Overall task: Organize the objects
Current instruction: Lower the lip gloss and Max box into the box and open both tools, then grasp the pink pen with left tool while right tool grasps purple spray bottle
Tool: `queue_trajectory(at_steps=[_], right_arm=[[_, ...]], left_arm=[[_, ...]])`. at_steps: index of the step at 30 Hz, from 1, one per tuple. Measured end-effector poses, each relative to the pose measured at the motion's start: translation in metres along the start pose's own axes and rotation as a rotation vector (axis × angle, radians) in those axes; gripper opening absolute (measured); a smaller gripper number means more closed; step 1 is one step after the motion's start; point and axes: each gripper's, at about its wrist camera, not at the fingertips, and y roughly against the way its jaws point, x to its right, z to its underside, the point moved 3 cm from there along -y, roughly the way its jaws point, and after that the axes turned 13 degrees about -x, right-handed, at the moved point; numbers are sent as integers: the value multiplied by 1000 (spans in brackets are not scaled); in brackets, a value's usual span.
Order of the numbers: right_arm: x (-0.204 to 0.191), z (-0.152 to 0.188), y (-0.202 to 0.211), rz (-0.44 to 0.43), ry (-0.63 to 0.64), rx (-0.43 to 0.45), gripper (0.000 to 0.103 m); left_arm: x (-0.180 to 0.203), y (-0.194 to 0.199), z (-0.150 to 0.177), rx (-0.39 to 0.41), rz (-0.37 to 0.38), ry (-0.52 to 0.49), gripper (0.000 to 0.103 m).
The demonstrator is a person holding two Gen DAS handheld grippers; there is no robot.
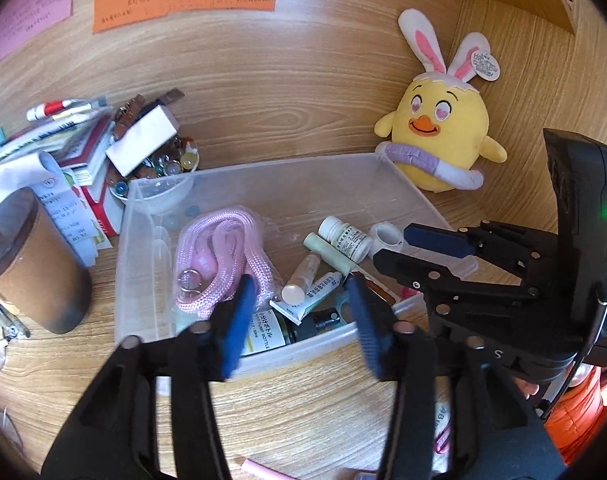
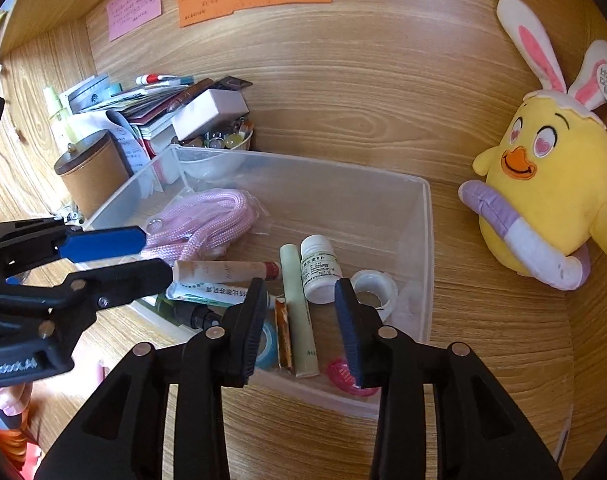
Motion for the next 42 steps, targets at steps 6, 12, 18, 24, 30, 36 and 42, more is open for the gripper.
queue_trajectory(at_steps=[6, 12, 18, 24, 30, 36, 42], right_arm=[[-8, 13, 26, -5, 15, 42, 48], [-21, 41, 48, 7, 47, 74, 57], [-36, 78, 52, -14, 81, 53, 57], [-55, 117, 47, -61, 114, -7, 57], [-68, 145, 44, -125, 121, -51, 52], [-69, 159, 44, -161, 128, -78, 42], [-73, 165, 43, -171, 158, -103, 35]], left_arm=[[8, 22, 16, 45, -47, -11, 86], [1, 21, 49, -17, -82, 13, 92], [-8, 12, 93, -110, -120, 40, 93], [-12, 8, 130, -181, -58, 108, 93], [6, 2, 148, -225, 8, 118, 93], [30, -4, 152, -232, 12, 61, 92], [34, -6, 149, -204, -40, 54, 82]])
